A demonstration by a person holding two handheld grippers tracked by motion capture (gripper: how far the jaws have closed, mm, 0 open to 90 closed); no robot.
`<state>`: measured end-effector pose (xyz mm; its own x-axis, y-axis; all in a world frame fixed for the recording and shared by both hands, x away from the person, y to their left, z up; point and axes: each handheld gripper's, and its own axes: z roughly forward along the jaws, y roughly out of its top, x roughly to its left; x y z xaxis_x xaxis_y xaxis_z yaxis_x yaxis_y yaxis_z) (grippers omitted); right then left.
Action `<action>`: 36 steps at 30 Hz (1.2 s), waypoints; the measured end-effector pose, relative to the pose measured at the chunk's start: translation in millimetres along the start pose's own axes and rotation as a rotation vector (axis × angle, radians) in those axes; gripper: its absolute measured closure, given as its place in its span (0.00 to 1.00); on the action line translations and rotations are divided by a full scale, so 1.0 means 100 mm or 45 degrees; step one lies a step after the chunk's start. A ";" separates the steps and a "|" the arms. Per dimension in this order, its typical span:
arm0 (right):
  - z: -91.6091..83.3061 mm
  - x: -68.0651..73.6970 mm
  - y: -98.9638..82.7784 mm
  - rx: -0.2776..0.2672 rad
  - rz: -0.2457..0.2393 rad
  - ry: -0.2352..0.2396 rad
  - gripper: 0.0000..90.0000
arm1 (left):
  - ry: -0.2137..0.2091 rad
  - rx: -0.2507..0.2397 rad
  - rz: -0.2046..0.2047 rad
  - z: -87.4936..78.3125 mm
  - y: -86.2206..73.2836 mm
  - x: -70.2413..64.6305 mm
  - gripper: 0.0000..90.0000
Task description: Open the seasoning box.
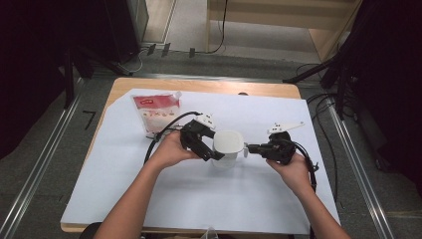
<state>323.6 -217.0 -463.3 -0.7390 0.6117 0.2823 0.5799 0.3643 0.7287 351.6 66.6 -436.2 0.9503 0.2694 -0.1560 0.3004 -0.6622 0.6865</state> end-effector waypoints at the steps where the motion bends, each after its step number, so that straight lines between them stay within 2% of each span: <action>1: 0.00 0.01 0.00 0.001 0.005 -0.002 1.00 | 0.001 0.000 0.002 0.00 0.00 0.00 0.19; 9: 0.01 0.01 -0.01 -0.008 0.002 -0.008 1.00 | -0.010 0.010 -0.005 -0.01 0.00 0.00 0.19; 11: 0.02 0.03 -0.01 -0.009 0.019 -0.005 1.00 | -0.017 0.013 -0.001 -0.02 -0.01 0.01 0.19; 25: 0.02 0.07 0.00 -0.006 0.009 -0.033 1.00 | 0.008 0.025 0.032 -0.03 0.01 -0.02 0.20; 36: 0.03 0.11 0.00 -0.007 -0.011 -0.044 1.00 | 0.020 0.017 0.028 -0.05 0.01 -0.02 0.19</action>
<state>316.4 -208.2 -461.5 -0.7314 0.6328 0.2542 0.5718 0.3659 0.7343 349.3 68.8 -431.8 0.9554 0.2652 -0.1295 0.2802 -0.6772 0.6803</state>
